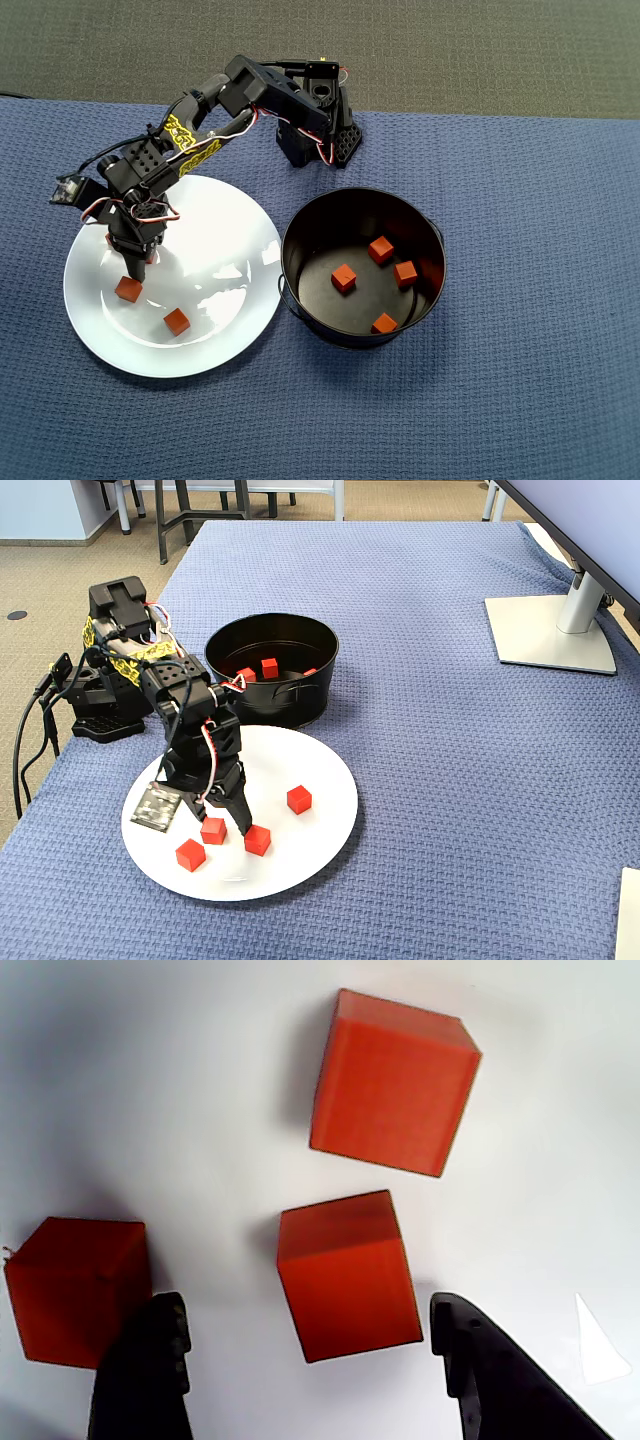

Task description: Pick up the red cubes from the white plate and place them in the black recipient

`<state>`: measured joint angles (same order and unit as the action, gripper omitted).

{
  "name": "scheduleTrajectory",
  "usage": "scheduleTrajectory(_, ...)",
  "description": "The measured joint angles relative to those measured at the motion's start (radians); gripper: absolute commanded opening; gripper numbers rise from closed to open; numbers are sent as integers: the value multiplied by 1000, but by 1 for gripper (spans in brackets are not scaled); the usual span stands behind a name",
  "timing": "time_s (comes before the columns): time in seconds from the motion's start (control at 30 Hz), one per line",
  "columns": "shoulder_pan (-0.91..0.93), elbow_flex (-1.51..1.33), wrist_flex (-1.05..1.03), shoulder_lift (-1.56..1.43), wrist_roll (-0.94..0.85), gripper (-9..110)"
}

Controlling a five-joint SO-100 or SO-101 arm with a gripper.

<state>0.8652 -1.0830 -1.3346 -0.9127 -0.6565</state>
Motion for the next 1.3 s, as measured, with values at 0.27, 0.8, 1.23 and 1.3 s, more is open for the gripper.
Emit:
scheduleTrajectory(0.27,-2,6,-9,0,-178,25)
scheduleTrajectory(0.8,37,6,37,0,-272,25)
scheduleTrajectory(1.23,37,-8,58,0,-262,23)
scheduleTrajectory(1.3,37,-20,60,0,-261,19)
